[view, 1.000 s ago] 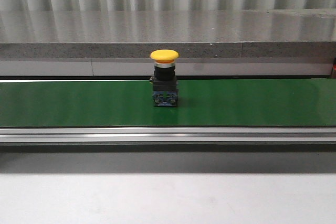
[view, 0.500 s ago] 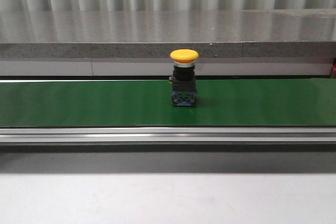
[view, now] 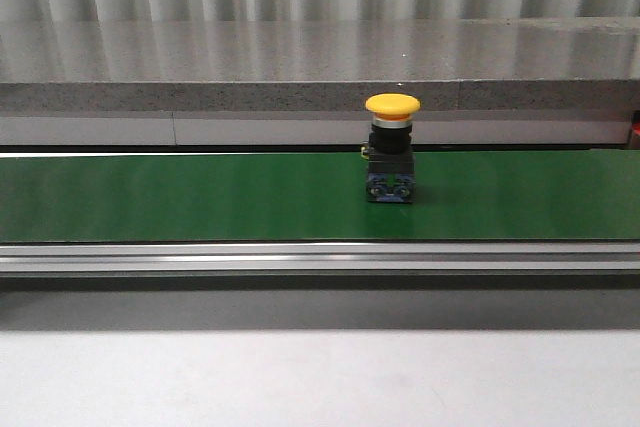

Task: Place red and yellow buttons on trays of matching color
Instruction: 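Lower the red button into the red tray and open the right gripper, then grasp the yellow button at the belt end with the right gripper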

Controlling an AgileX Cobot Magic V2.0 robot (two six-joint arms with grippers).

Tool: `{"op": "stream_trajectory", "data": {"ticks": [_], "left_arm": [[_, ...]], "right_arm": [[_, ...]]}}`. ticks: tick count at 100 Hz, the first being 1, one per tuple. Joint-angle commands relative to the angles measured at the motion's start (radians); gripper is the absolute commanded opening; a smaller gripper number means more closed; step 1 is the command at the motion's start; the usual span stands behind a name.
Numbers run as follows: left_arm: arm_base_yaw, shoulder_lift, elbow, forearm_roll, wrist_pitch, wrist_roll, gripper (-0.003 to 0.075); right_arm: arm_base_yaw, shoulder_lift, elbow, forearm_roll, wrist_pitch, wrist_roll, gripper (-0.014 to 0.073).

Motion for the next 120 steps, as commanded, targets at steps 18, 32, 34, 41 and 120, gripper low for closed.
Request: {"op": "stream_trajectory", "data": {"ticks": [18, 32, 34, 41, 120], "left_arm": [[-0.009, -0.003, -0.028, -0.015, -0.069, 0.001, -0.002], [-0.009, -0.003, -0.028, -0.015, -0.069, 0.001, -0.002], [-0.009, -0.003, -0.028, -0.015, -0.069, 0.001, -0.002], [-0.009, -0.003, -0.028, -0.015, -0.069, 0.001, -0.002], [-0.009, -0.003, -0.028, -0.015, -0.069, 0.001, -0.002]], "right_arm": [[0.008, -0.236, 0.0, 0.009, 0.024, -0.025, 0.0573], [0.043, -0.367, 0.093, 0.01, 0.043, -0.05, 0.0562], [0.051, -0.387, 0.111, 0.01, 0.044, -0.056, 0.0562], [0.076, -0.457, 0.184, 0.01, 0.049, -0.08, 0.0562], [0.584, -0.801, 0.873, 0.01, -0.014, -0.181, 0.0562]]}}
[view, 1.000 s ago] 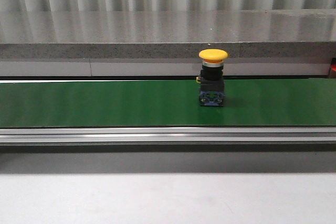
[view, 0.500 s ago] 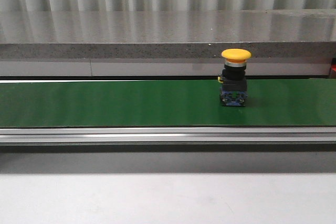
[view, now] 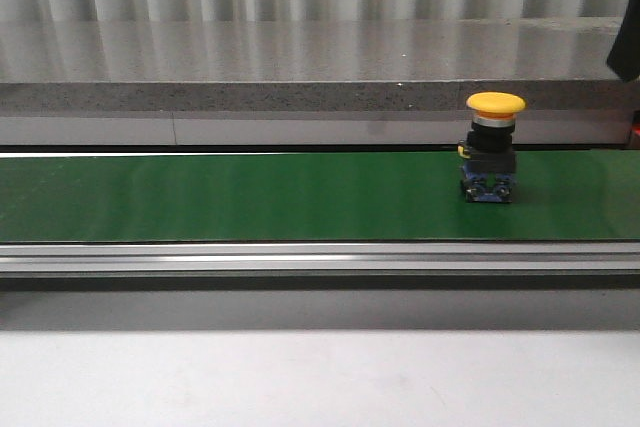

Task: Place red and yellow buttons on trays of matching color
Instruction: 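Grasp the yellow button at the belt end with the right gripper, then lower the yellow button into the yellow tray and open the right gripper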

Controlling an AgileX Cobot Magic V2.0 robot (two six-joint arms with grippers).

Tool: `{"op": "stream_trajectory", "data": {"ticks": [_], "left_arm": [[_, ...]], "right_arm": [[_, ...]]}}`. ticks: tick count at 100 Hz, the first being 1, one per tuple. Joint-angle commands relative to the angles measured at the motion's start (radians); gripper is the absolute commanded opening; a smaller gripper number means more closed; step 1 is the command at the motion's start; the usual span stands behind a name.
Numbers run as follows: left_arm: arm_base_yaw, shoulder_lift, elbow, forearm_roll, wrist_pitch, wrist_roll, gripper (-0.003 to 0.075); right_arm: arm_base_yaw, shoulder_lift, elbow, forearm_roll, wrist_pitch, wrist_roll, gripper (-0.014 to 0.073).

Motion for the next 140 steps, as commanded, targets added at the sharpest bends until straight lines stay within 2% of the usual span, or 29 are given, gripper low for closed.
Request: {"op": "stream_trajectory", "data": {"ticks": [1, 33, 72, 81, 96, 103, 109, 125, 140], "left_arm": [[-0.009, -0.003, -0.028, -0.015, -0.069, 0.001, -0.002], [-0.009, -0.003, -0.028, -0.015, -0.067, 0.001, -0.002], [-0.009, -0.003, -0.028, -0.015, -0.067, 0.001, -0.002], [-0.009, -0.003, -0.028, -0.015, -0.067, 0.001, -0.002], [-0.009, -0.003, -0.028, -0.015, -0.067, 0.001, -0.002], [-0.009, -0.003, -0.028, -0.015, -0.067, 0.001, -0.002], [-0.009, -0.003, -0.028, -0.015, -0.067, 0.001, -0.002], [-0.009, -0.003, -0.028, -0.015, -0.067, 0.001, -0.002], [-0.009, -0.003, -0.028, -0.015, -0.067, 0.001, -0.002]], "right_arm": [[0.036, -0.017, -0.012, 0.01, -0.038, -0.033, 0.0562], [0.127, 0.06, -0.012, 0.011, -0.037, -0.047, 0.0562], [0.154, 0.15, -0.012, 0.01, -0.256, -0.047, 0.056], [0.154, 0.17, -0.012, 0.009, -0.259, -0.047, 0.049], [0.148, 0.184, -0.012, 0.009, -0.226, -0.044, 0.023], [0.144, 0.178, -0.013, 0.009, -0.213, -0.021, 0.0154], [0.141, 0.163, -0.013, 0.009, -0.212, 0.002, 0.0129], [0.117, 0.083, -0.013, -0.02, -0.177, 0.085, 0.0129], [0.021, -0.015, -0.013, -0.102, -0.107, 0.192, 0.0129]]}}
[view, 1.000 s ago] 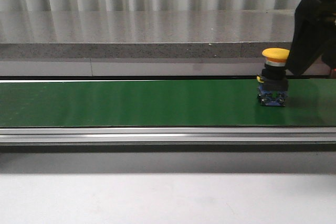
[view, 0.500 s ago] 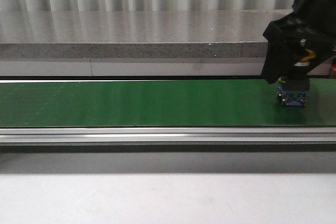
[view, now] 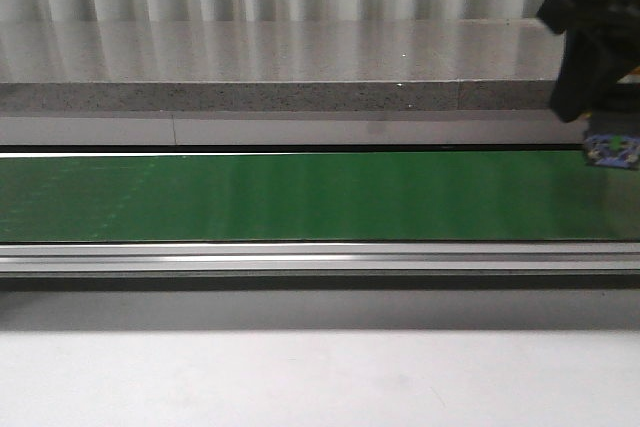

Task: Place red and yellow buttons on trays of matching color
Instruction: 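Lower the yellow button into the yellow tray and open the right gripper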

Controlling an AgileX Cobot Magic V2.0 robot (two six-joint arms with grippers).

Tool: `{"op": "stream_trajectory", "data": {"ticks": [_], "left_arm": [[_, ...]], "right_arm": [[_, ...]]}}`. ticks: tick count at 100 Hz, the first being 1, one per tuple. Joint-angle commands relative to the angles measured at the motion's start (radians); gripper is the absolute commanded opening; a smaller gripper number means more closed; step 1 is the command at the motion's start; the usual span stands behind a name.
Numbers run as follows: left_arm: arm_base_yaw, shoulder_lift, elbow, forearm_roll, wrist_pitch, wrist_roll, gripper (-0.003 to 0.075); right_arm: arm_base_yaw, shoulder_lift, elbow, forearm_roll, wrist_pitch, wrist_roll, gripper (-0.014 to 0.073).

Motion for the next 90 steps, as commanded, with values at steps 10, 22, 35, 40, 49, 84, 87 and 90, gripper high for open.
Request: {"op": "stream_trajectory", "data": {"ticks": [10, 22, 35, 40, 49, 84, 87, 90], "left_arm": [[-0.009, -0.003, -0.028, -0.015, -0.067, 0.001, -0.002], [-0.009, -0.003, -0.028, -0.015, -0.067, 0.001, -0.002], [-0.009, -0.003, -0.028, -0.016, -0.067, 0.001, -0.002], [-0.009, -0.003, -0.028, -0.016, -0.067, 0.001, -0.002], [-0.009, -0.003, -0.028, -0.016, -0.067, 0.001, -0.002], [-0.009, -0.003, -0.028, -0.019, -0.067, 0.001, -0.002], [-0.009, -0.003, -0.028, -0.019, -0.067, 0.001, -0.002], [-0.009, -0.003, -0.028, -0.019, -0.067, 0.001, -0.002]], "right_arm": [[-0.16, -0.155, -0.02, -0.14, 0.061, 0.16, 0.0129], [-0.328, -0.216, 0.002, -0.248, 0.1, 0.257, 0.0129], [-0.539, -0.252, 0.052, -0.306, 0.098, 0.372, 0.0129], [-0.611, -0.254, 0.075, -0.308, 0.068, 0.401, 0.0129], [-0.709, -0.252, 0.124, -0.308, -0.013, 0.446, 0.0129], [-0.773, -0.134, 0.248, -0.309, -0.234, 0.51, 0.0129], [-0.773, -0.12, 0.248, -0.31, -0.239, 0.51, 0.0129], [-0.776, -0.102, 0.248, -0.312, -0.247, 0.51, 0.0129]]}}
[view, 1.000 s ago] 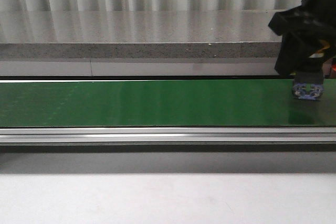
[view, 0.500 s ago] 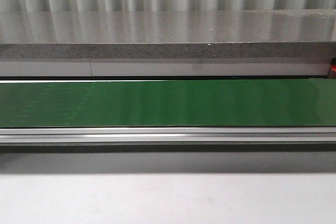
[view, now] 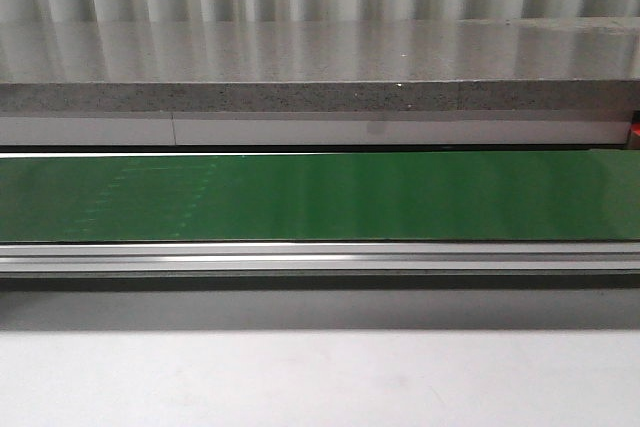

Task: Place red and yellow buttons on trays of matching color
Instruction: 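Lower the yellow button into the yellow tray and open the right gripper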

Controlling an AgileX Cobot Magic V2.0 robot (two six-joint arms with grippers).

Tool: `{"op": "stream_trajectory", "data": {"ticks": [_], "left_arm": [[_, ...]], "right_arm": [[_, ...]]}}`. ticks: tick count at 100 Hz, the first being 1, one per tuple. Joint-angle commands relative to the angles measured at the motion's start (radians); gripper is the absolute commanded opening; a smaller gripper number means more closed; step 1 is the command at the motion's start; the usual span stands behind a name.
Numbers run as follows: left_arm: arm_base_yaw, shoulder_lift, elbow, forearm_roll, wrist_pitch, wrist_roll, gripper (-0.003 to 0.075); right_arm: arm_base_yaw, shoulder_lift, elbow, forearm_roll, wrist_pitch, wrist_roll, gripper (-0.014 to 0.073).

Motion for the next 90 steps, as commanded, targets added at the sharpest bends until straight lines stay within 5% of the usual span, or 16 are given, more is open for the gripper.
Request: {"op": "stream_trajectory", "data": {"ticks": [1, 75, 90], "left_arm": [[-0.009, -0.003, -0.028, -0.014, -0.067, 0.001, -0.002], [-0.009, -0.003, -0.028, -0.014, -0.067, 0.001, -0.002], [-0.009, -0.003, -0.028, -0.014, -0.067, 0.001, -0.002]], "right_arm": [[-0.01, 0.017, -0.021, -0.017, -0.079, 0.005, 0.0129], [-0.065, 0.197, -0.021, -0.017, -0.159, 0.02, 0.0139], [-0.065, 0.205, -0.021, -0.017, -0.161, 0.02, 0.0283]]}}
